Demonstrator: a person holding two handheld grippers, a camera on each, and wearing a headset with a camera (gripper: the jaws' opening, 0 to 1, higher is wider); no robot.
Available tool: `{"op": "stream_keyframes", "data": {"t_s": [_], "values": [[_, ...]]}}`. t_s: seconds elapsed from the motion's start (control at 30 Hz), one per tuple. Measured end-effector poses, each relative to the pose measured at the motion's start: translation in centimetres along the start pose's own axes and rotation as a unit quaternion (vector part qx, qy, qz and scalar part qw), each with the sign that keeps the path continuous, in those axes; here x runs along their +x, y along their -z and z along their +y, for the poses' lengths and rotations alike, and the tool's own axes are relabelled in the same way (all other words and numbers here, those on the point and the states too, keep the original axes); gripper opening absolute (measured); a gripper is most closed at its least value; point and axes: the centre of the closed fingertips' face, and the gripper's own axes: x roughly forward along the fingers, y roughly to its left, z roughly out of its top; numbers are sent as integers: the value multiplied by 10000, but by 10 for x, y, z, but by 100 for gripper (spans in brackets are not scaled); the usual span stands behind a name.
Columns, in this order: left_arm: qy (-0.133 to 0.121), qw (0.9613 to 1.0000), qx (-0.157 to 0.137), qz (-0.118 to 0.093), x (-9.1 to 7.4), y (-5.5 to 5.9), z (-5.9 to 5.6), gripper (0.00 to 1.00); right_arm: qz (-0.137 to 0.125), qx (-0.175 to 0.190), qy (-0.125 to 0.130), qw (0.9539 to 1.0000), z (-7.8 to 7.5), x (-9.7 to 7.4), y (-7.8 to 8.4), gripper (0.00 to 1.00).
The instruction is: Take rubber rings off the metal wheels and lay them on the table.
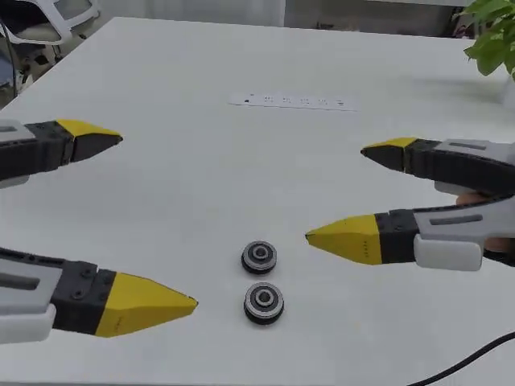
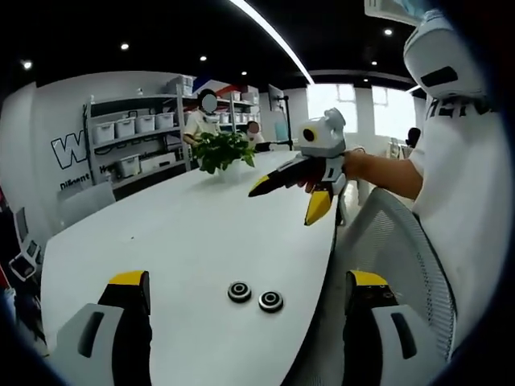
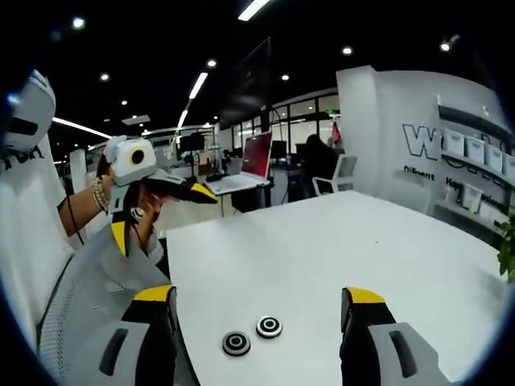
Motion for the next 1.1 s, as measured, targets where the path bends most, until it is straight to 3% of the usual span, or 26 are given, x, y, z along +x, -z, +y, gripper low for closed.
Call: {"op": "stream_keyframes", "data": {"t_s": [0.13, 0.3, 0.5, 0.6, 0.73, 0.9, 1.03, 1.1], "values": [[8, 9998, 195, -15, 2, -7, 5, 99, 93, -161, -231, 9996, 1, 13, -4, 78], [126, 9992, 386, 58, 8, -12, 7, 99, 297, -392, -494, 9976, 5, 31, -4, 80], [265, 9980, 572, 3, 18, -20, 9, 99, 575, -777, -661, 9931, -1, 50, 20, 70], [382, 9972, 640, -24, 24, -23, 7, 98, 631, -703, -785, 9924, 4, 54, 35, 67], [562, 9961, 673, -85, 33, -29, 2, 97, 906, -757, -847, 9894, 8, 54, 59, 64], [762, 9937, 800, -168, 48, -34, -3, 94, 968, -620, -925, 9891, 6, 53, 75, 58], [897, 9923, 818, -247, 63, -31, -7, 88, 1023, -396, -947, 9894, 2, 49, 87, 57], [1032, 9911, 825, -133, 69, -23, -11, 87, 977, -284, -951, 9903, 1, 48, 89, 56]]}}
